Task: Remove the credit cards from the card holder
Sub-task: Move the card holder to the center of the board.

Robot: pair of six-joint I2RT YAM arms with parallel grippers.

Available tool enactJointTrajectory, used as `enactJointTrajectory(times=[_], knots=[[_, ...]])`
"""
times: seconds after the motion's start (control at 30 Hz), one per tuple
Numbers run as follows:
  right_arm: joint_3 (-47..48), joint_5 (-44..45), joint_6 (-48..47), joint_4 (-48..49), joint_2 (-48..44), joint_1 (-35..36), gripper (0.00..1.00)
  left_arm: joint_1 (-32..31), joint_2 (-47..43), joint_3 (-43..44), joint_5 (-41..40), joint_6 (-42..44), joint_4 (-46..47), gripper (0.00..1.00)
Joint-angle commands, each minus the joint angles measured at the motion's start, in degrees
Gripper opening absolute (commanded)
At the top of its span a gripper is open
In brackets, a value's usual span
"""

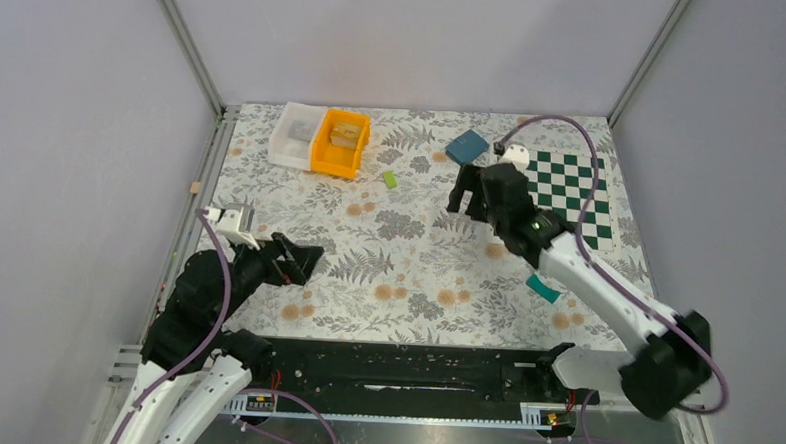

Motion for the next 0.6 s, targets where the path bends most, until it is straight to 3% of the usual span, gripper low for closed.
enactJointTrajectory(times=[0.0,0.27,0.37,0.43,0.57], knots=[[11.9,-0.5,-7.0,3.2,15.3,-7.6,0.94,-0.8,-3.0,0.2,-2.9,0.8,0.6,0.99],[41.0,5.8,-39.5,-4.5,43.2,-10.6,0.87,-1.5,-4.5,0.1,-2.8,1.4,0.6,0.99],[46.1,8.9,-47.4,-2.3,50.1,-10.6,0.87,-1.5,-4.6,-0.1,-1.6,1.3,1.3,0.99],[46.8,5.6,-52.4,-0.5,52.5,-10.6,0.84,-1.5,-4.2,-0.3,0.0,1.7,1.5,0.99],[47.3,8.7,-63.3,6.7,57.3,-10.6,0.83,-1.5,-2.4,-0.1,1.1,2.4,1.4,0.99]])
